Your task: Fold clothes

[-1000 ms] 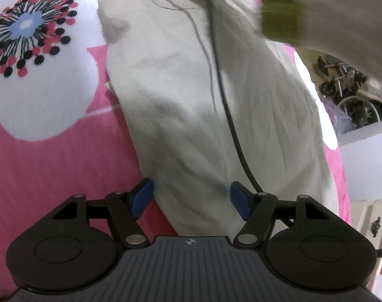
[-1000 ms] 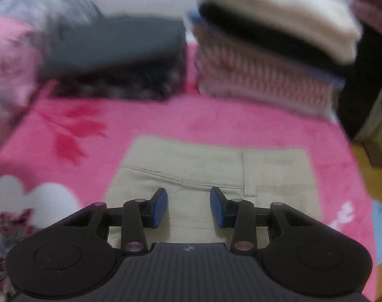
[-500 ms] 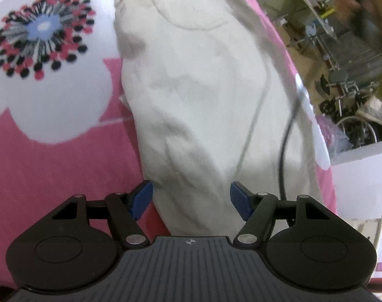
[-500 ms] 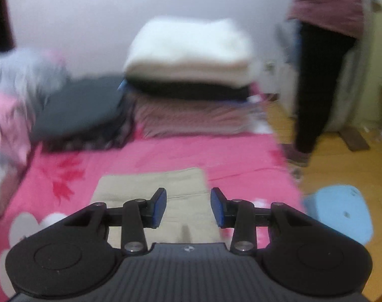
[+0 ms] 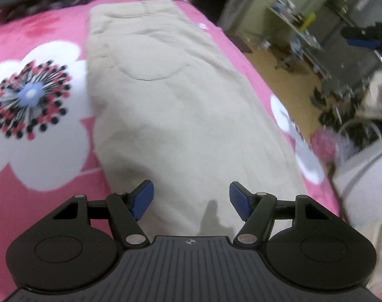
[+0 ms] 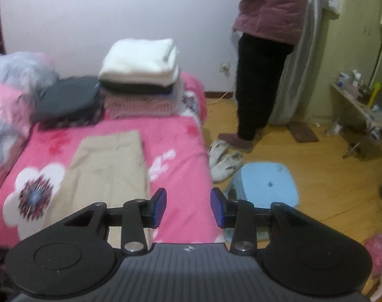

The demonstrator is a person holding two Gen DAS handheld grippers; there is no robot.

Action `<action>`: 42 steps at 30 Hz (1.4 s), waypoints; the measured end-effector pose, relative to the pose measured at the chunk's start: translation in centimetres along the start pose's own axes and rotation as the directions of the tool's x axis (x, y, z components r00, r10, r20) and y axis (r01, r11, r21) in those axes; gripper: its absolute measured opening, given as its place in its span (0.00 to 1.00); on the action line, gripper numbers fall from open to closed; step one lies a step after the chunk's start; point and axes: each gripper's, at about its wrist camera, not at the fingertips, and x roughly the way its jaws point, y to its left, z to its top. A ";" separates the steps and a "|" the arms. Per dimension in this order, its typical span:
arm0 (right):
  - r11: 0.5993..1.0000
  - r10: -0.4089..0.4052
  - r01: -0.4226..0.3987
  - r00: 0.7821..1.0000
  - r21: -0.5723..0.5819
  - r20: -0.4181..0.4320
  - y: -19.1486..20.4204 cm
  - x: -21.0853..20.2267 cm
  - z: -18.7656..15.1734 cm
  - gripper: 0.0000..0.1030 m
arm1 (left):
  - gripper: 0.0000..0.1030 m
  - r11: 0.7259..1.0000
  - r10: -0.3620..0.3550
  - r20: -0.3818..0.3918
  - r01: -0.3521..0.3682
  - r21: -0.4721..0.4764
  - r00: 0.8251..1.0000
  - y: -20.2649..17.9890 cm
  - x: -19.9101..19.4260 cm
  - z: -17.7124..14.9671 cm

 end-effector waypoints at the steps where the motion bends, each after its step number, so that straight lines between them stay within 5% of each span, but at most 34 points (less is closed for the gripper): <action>1: 0.999 0.031 -0.031 0.999 0.008 -0.018 0.5 0.4 -1.0 0.39 | 0.65 0.999 0.009 -0.013 -0.008 0.031 1.000 -0.5 0.4 -0.1; 7: 0.974 0.223 -0.226 0.958 0.003 -0.182 5.9 4.9 -7.9 0.35 | 0.65 0.993 0.081 -0.043 -0.077 0.085 0.996 -1.2 1.9 -0.4; 11: 0.969 0.184 -0.226 0.929 -0.097 -0.322 9.5 8.2 -13.0 0.30 | 0.65 0.992 0.101 -0.032 -0.098 0.085 0.994 -1.3 1.7 -0.8; 13: 0.973 0.094 -0.167 0.917 -0.160 -0.387 10.3 9.8 -15.2 0.30 | 0.65 0.991 0.106 -0.039 -0.103 0.088 0.994 -1.3 1.8 -1.1; 20: 0.985 0.068 -0.117 0.939 -0.126 -0.338 10.7 8.6 -14.2 0.29 | 0.66 0.992 0.096 -0.072 -0.090 0.091 0.993 -0.5 1.6 -1.9; 29: 0.988 0.006 -0.064 0.922 -0.137 -0.387 11.0 10.2 -15.7 0.30 | 0.66 0.997 0.039 -0.071 -0.034 0.068 0.997 0.3 0.0 -1.7; 36: 0.988 -0.013 -0.049 0.913 -0.144 -0.407 11.3 10.7 -15.6 0.30 | 0.67 1.000 0.002 0.047 -0.004 0.029 0.999 1.4 -2.0 0.4; 42: 0.988 -0.030 -0.038 0.906 -0.151 -0.423 11.6 10.9 -15.4 0.30 | 0.67 0.998 0.051 -0.030 -0.050 0.031 0.998 3.5 1.4 0.9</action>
